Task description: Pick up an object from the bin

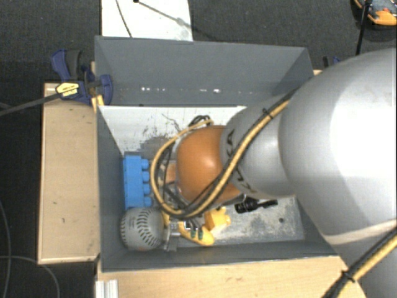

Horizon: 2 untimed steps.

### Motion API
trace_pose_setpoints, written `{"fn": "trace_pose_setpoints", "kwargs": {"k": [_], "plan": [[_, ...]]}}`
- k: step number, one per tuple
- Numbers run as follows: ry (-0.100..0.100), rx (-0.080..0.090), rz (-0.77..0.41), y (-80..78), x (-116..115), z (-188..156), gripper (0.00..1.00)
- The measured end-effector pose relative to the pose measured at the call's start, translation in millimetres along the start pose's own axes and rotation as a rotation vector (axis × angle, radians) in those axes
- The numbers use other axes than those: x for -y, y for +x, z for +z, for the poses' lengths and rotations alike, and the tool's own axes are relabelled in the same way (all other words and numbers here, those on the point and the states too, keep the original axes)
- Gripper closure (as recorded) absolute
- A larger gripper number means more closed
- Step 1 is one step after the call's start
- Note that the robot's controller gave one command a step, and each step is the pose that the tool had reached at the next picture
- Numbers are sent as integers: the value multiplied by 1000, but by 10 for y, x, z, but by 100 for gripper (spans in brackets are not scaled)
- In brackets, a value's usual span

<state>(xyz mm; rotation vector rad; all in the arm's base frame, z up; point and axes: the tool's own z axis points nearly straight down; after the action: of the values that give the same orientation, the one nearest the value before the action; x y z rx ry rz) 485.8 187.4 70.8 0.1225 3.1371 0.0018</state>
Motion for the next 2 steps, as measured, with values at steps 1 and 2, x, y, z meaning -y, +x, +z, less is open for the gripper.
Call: {"fn": "trace_pose_setpoints", "kwargs": {"k": [1,2], "plan": [[2,1,-81,-102,298,4,0],[1,-2,71,8,314,5,0]]}}
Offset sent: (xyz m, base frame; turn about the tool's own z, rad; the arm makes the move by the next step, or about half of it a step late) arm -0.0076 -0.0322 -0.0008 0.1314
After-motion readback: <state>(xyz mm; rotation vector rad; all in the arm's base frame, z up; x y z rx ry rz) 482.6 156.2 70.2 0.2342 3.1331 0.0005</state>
